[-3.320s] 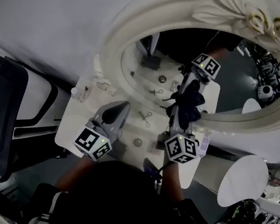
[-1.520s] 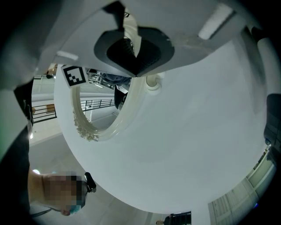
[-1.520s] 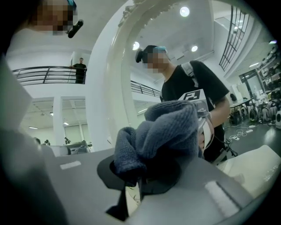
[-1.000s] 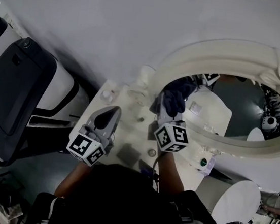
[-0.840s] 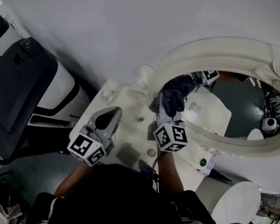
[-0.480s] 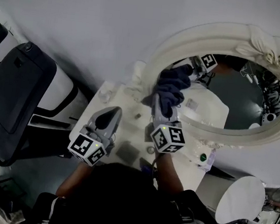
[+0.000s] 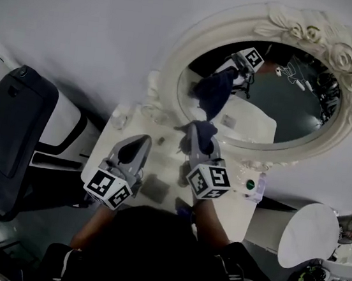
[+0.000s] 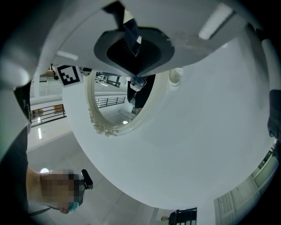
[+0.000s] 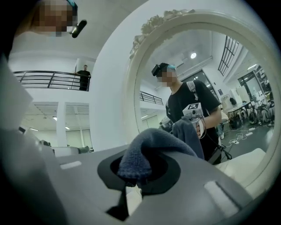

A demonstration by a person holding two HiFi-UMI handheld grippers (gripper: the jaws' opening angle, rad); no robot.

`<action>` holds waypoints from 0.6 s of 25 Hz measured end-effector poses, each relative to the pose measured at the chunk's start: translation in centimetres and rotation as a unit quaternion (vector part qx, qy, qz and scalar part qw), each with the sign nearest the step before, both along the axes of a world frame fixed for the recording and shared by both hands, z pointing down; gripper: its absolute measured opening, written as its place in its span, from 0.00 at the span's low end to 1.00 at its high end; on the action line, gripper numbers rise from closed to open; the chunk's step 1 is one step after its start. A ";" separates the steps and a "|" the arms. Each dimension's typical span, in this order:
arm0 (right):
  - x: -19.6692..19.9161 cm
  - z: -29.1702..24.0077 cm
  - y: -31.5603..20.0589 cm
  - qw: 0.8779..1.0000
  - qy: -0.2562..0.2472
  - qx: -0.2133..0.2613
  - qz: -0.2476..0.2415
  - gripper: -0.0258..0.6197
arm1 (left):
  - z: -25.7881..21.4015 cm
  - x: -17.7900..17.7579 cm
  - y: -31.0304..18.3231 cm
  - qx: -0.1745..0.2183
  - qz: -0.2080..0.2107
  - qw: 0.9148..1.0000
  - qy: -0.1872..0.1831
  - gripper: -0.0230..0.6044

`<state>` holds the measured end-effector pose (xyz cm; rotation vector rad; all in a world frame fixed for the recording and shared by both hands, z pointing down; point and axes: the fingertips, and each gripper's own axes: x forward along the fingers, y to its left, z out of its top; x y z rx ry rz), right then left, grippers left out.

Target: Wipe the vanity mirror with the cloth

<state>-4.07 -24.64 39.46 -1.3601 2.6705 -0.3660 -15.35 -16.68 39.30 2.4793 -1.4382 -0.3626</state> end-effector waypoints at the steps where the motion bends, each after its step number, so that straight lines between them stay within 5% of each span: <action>1: 0.6 0.0 0.3 1.000 0.001 0.002 0.005 0.08 | 0.2 0.4 0.0 0.000 0.007 1.000 0.002 0.04; 15: 13.5 -2.7 3.8 0.991 0.009 0.031 0.128 0.08 | -1.8 9.0 -2.0 0.021 0.096 0.995 0.016 0.04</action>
